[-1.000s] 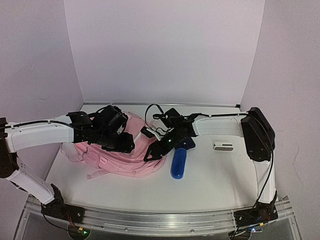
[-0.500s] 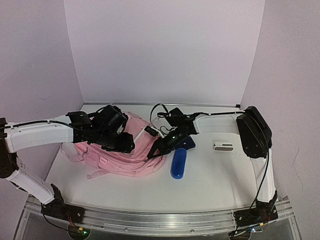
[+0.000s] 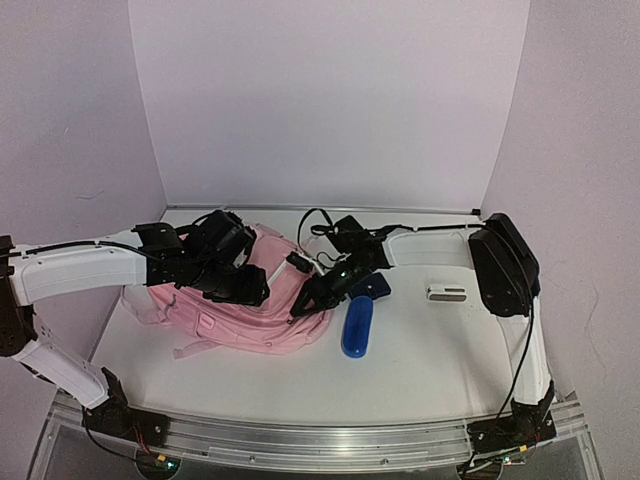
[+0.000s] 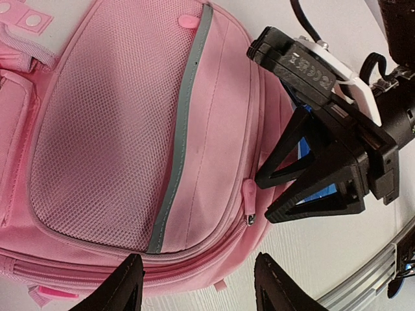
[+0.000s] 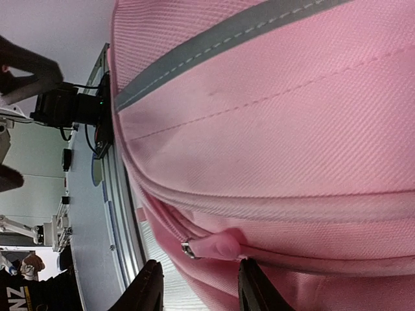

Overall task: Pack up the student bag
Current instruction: Zip the student bag at the center of the board.

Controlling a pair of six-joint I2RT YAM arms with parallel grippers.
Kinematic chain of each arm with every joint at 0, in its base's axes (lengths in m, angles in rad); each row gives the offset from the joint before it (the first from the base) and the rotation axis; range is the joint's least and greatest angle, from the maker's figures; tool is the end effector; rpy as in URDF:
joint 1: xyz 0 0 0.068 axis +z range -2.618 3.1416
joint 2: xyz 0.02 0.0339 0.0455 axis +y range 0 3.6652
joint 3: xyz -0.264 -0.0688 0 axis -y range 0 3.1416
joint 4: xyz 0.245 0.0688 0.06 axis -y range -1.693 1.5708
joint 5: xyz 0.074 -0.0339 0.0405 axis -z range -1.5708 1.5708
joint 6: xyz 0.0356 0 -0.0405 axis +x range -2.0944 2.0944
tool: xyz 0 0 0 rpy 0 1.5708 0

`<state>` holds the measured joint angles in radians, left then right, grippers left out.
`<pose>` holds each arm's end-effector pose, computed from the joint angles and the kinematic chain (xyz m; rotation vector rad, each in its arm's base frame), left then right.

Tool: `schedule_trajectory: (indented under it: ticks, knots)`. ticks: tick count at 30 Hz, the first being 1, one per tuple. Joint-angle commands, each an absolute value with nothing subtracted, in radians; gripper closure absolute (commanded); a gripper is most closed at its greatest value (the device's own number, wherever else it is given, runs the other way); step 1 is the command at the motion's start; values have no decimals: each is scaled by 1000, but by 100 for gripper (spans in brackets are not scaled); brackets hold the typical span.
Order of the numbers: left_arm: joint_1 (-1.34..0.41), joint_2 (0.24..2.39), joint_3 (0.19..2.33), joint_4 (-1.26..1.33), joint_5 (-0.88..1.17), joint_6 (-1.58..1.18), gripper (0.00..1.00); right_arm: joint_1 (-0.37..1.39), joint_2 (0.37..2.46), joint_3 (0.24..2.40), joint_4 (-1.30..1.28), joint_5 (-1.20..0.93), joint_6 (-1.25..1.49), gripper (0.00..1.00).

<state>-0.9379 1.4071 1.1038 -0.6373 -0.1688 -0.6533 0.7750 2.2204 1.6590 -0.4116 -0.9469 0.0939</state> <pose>0.1781 -0.2327 0.2699 0.2919 2.5329 -0.4425 0.3173 0.3512 0.1657 -1.2473 2.2988 1.5356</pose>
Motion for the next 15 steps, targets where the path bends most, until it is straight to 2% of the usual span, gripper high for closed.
schedule_trajectory:
  ticks: [1,10,15]
  knots:
    - [-940,1368,1119,-641,-193,-636,41,779,2255,1692,-411,-879,144,60]
    - [-941,1376,1116,-641,-191,-636,41,779,2309,1748,-413,-922,201,58]
    - [-941,1379,1115,-638,-192,-636,41,779,2320,1775,-412,-951,233,66]
